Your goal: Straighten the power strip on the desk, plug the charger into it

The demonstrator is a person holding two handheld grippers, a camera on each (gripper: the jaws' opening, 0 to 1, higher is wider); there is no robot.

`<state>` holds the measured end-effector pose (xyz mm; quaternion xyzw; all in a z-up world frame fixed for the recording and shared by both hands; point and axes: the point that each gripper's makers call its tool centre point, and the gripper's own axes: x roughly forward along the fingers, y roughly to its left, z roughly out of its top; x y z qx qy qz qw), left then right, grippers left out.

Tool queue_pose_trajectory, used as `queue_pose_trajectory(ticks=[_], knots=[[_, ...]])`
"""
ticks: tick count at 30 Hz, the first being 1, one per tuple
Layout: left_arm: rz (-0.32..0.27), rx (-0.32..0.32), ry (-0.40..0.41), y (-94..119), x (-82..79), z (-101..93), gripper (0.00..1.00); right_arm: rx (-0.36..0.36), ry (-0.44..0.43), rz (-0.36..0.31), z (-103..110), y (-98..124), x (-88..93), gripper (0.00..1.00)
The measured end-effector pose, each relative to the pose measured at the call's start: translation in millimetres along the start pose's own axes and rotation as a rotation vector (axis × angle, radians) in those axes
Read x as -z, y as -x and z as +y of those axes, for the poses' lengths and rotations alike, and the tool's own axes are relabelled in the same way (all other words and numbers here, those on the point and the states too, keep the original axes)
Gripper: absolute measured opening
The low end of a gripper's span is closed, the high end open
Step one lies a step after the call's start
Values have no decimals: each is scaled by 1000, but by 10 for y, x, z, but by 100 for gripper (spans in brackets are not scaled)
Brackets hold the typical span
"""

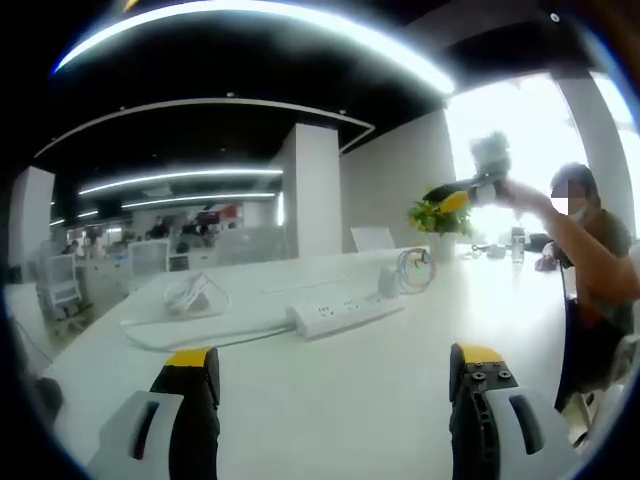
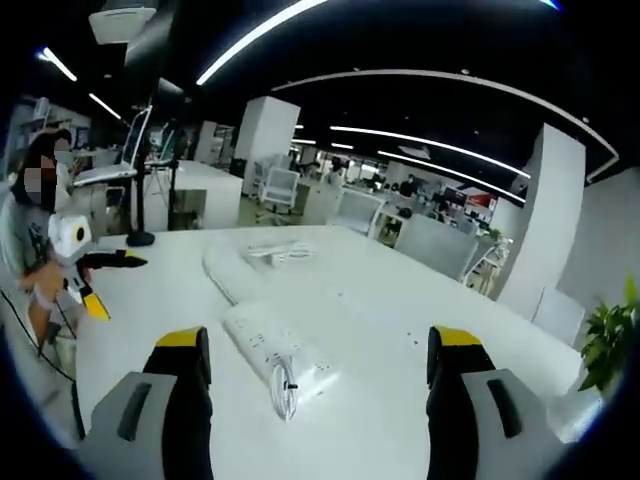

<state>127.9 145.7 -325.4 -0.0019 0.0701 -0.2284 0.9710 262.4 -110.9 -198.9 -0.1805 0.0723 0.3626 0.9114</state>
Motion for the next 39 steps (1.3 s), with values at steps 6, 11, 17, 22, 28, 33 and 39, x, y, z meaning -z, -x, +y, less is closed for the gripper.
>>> queue_pose_trajectory(ticks=[6, 11, 17, 22, 28, 33, 39], knots=[[0, 0, 1, 4, 6, 8, 98, 26, -27, -31, 8, 151, 103, 88], [0, -1, 2, 12, 15, 15, 98, 49, -51, -63, 19, 238, 184, 88], [-2, -6, 2, 23, 12, 33, 98, 57, -72, -84, 62, 319, 328, 88], [-2, -7, 4, 21, 17, 34, 98, 69, -94, -95, 84, 386, 452, 88], [-2, -8, 2, 16, 17, 36, 98, 82, -117, -128, 104, 468, 540, 88], [1, -4, 3, 9, 27, 21, 98, 89, -125, -131, 125, 493, 644, 88], [1, -9, 2, 21, 23, 35, 98, 105, -146, -146, 125, 523, 734, 88]])
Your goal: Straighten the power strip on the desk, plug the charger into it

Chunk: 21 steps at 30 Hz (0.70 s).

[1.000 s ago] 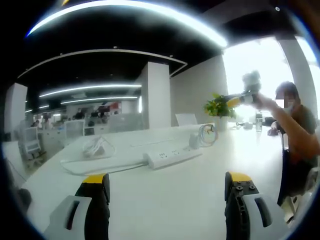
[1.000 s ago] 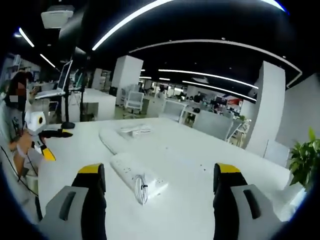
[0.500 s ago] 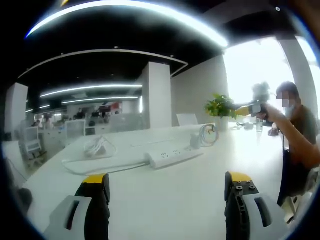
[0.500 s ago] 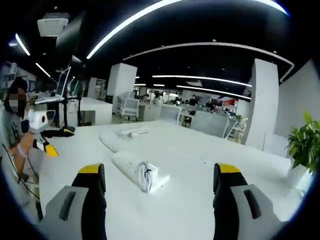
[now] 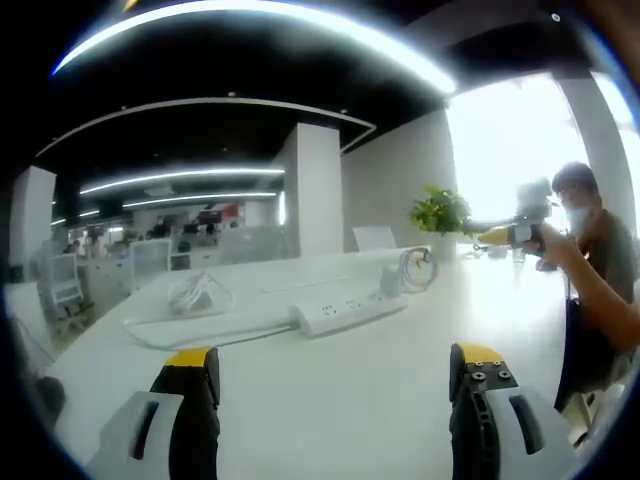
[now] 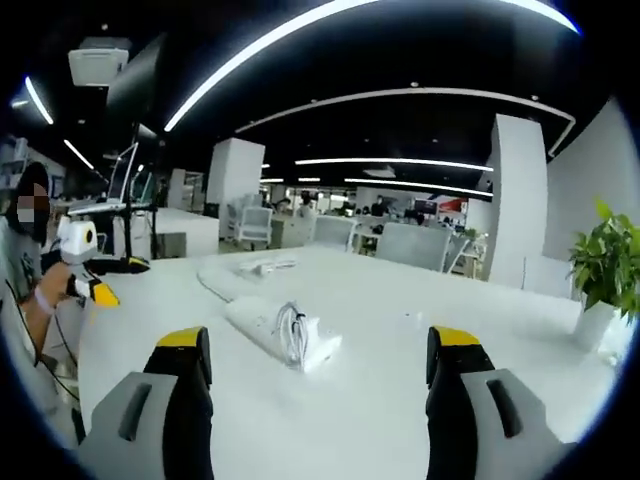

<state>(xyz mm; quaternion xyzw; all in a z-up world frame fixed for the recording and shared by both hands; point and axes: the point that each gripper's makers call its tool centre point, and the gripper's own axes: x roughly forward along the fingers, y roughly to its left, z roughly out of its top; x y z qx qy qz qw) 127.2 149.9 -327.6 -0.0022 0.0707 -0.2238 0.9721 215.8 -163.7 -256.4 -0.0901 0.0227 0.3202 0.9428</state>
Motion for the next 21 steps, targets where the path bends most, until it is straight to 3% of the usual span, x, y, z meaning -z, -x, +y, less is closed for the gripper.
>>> queue_pose_trajectory(ticks=[21], knots=[[1, -16, 8, 36, 17, 79, 98, 23, -61, -21, 70, 96, 253, 88]])
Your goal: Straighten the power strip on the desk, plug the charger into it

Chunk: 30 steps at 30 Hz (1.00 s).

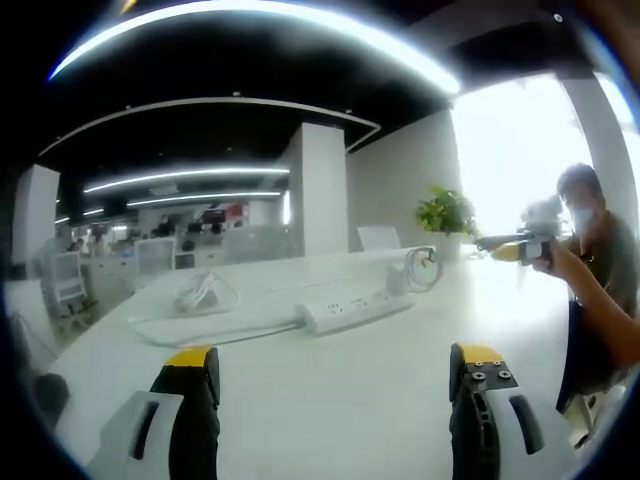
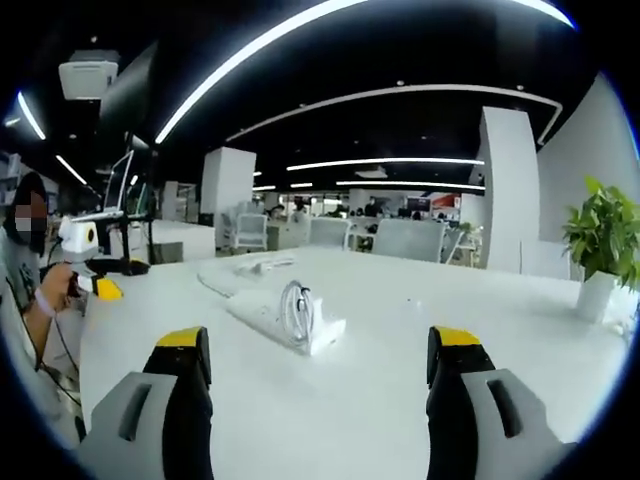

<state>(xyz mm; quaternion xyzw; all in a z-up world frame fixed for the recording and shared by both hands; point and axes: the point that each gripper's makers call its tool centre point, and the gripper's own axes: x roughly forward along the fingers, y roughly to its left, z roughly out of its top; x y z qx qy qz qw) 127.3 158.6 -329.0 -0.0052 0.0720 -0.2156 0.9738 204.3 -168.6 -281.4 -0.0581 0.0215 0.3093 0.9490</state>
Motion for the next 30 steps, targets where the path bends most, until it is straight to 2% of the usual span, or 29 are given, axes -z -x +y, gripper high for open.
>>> queue_pose_trajectory(ticks=[17, 30], knots=[[-3, -6, 6, 7, 5, -6, 98, 46, -51, 18, 24, 159, 251, 89], [-5, -13, 8, 31, -5, 23, 98, 70, -57, 34, 26, 223, 345, 91]])
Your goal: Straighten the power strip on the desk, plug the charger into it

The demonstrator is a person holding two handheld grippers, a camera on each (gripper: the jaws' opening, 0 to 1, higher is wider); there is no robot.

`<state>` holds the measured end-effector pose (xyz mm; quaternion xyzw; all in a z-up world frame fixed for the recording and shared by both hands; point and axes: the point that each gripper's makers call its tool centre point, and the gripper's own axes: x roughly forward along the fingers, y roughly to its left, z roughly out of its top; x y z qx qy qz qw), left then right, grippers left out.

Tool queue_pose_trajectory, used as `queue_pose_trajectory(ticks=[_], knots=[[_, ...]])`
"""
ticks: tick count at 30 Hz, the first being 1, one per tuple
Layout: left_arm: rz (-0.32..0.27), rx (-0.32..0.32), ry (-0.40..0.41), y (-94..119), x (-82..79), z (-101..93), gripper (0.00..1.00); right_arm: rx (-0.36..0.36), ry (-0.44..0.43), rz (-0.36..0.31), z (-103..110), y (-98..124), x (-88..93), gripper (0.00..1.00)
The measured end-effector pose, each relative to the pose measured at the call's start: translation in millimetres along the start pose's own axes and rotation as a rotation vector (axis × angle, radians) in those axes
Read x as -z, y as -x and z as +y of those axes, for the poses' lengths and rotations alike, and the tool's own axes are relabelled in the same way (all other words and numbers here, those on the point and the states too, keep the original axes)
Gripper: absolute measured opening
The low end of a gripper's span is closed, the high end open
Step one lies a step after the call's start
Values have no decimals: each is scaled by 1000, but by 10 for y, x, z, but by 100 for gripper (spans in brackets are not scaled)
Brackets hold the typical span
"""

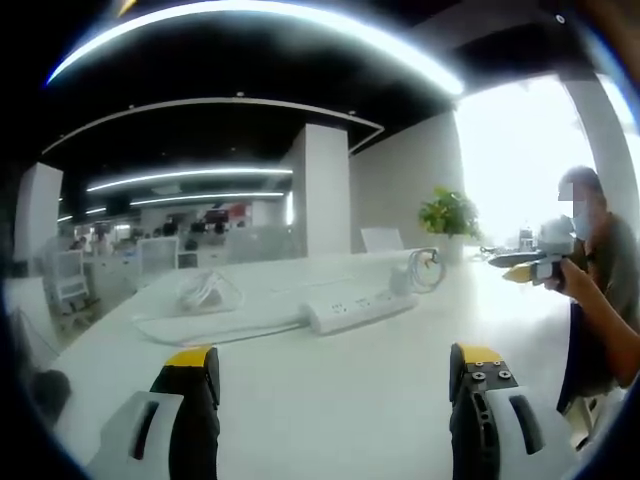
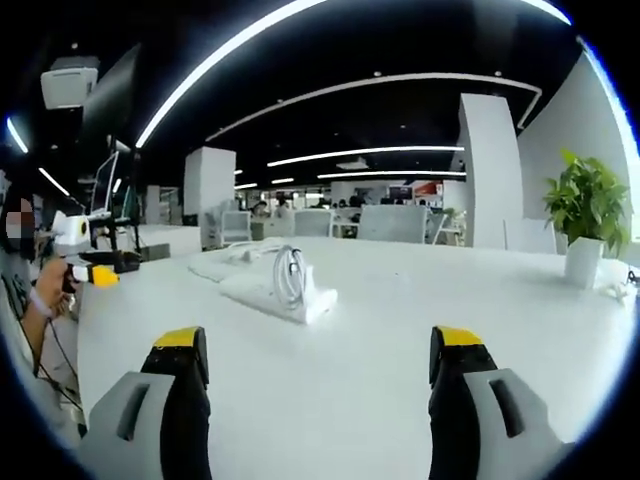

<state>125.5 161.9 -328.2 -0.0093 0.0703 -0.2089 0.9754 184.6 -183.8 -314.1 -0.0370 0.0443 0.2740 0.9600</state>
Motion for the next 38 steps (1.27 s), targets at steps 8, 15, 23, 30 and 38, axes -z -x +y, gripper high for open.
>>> queue_pose_trajectory(ticks=[8, 15, 23, 30, 38], knots=[[3, -6, 3, 7, 11, 21, 98, 3, 2, 6, 20, 19, 42, 92], [1, -14, 7, 20, 5, 48, 98, 9, 1, 9, 27, 40, 60, 91], [3, -12, 4, 3, 1, 43, 98, 12, -12, 14, 24, 47, 101, 91], [1, -13, 3, -5, -10, 47, 98, 9, -3, 27, 47, 31, 133, 90], [3, -15, 1, -3, -11, 65, 98, 3, -10, 23, 59, 18, 134, 90]])
